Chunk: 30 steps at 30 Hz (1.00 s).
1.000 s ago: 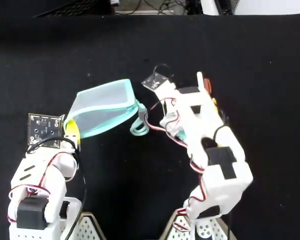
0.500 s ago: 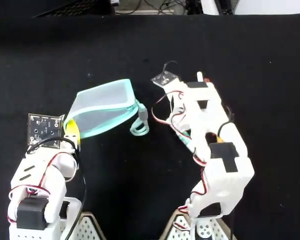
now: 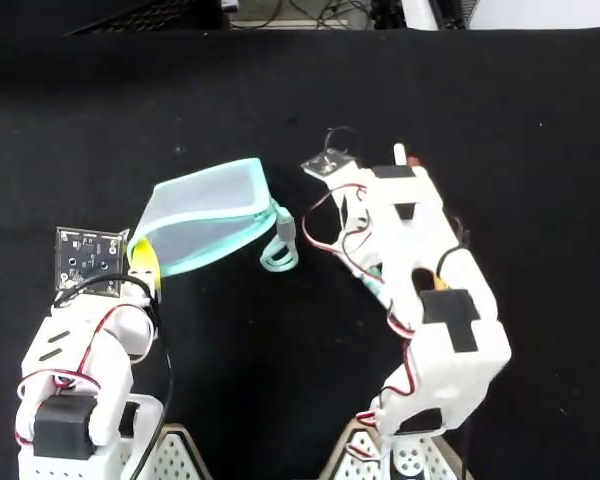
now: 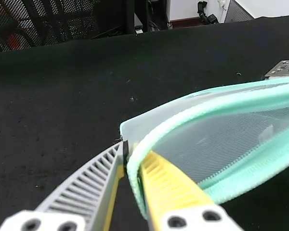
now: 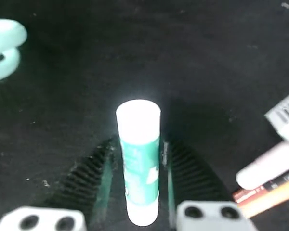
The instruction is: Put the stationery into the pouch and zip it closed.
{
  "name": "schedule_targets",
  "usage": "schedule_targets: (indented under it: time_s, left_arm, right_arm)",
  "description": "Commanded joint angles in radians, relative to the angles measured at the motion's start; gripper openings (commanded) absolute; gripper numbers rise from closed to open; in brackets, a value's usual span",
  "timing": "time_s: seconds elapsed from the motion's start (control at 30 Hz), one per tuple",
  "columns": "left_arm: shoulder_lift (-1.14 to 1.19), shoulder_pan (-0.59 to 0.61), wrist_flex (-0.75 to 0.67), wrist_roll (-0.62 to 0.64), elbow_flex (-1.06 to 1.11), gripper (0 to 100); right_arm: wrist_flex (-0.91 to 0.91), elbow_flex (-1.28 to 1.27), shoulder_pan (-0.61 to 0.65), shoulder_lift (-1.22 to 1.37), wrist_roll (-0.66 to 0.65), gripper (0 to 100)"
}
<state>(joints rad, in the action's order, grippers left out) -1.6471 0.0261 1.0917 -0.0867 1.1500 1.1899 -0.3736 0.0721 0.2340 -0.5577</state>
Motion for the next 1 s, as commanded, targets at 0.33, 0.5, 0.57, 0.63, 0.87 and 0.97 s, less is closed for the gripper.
schedule_targets:
  time_s: [0.33,0.5,0.57,0.63,0.87,0.97]
  left_arm:
    - [0.008,-0.005,-0.023,-0.038,0.002,3]
    - [0.005,-0.005,-0.025,-0.040,0.008,3]
    - [0.005,-0.005,-0.025,-0.040,0.008,3]
    - [0.005,-0.005,-0.025,-0.040,0.008,3]
    - [0.002,-0.005,-0.025,-0.040,0.008,3]
    - [0.002,-0.005,-0.025,-0.040,0.008,3]
  right_arm:
    - [-0.183,-0.183,0.063,-0.216,0.012,18.6]
    - [-0.226,-0.186,0.063,-0.216,0.012,23.5]
    - [-0.241,-0.188,0.063,-0.216,0.012,21.7]
    - [-0.244,-0.188,0.063,-0.214,0.012,20.2]
    - [-0.304,-0.183,0.063,-0.154,0.012,19.4]
    - [-0.299,-0.147,0.063,-0.093,0.012,19.4]
